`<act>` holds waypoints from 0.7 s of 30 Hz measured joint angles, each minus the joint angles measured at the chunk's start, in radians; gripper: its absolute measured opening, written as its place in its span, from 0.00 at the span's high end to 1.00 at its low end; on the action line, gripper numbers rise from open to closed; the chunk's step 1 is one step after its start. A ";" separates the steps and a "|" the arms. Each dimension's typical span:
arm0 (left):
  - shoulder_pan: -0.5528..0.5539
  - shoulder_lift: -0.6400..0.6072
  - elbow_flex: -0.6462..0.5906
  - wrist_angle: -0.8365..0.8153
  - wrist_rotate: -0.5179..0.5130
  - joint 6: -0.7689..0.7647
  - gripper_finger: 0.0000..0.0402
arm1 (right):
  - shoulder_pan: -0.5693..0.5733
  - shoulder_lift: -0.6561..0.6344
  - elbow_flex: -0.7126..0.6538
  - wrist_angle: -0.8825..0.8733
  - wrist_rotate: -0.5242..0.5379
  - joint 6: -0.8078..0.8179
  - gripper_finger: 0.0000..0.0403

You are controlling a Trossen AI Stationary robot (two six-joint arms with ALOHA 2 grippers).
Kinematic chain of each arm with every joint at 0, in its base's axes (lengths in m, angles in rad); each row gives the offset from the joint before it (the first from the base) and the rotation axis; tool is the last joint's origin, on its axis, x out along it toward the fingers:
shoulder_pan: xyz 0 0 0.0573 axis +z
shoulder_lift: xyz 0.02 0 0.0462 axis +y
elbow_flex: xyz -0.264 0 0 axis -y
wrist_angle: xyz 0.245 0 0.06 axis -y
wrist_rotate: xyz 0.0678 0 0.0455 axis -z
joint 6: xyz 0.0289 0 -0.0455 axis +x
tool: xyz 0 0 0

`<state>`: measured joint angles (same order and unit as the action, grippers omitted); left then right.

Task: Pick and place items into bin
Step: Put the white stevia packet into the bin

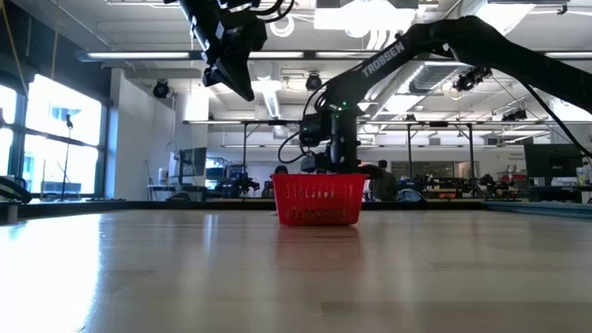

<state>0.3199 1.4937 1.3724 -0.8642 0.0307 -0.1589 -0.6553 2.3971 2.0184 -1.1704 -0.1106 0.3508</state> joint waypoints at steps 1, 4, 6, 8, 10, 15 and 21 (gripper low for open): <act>0.000 0.000 0.000 0.000 0.000 -0.001 0.90 | 0.005 0.000 0.011 -0.014 -0.002 -0.013 0.99; 0.000 0.000 0.000 0.000 0.000 -0.002 0.89 | 0.035 -0.003 0.045 -0.013 -0.003 -0.027 0.94; 0.000 0.000 0.000 0.000 0.000 -0.001 0.88 | 0.057 -0.004 0.067 -0.003 -0.002 -0.038 0.85; 0.000 0.000 0.000 0.001 0.001 -0.001 0.88 | 0.074 -0.004 0.077 0.015 0.012 -0.037 0.75; 0.000 0.000 0.000 0.001 0.001 -0.002 0.88 | 0.082 -0.004 0.078 0.024 0.023 -0.007 0.63; 0.000 0.000 0.000 0.001 0.004 -0.003 0.88 | 0.047 0.018 0.078 -0.003 -0.016 0.069 0.42; 0.000 0.000 0.000 0.002 0.004 -0.004 0.88 | 0.014 0.045 0.077 -0.007 -0.077 0.074 0.36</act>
<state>0.3199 1.4940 1.3724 -0.8627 0.0345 -0.1627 -0.6408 2.4424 2.0956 -1.1774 -0.1873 0.4247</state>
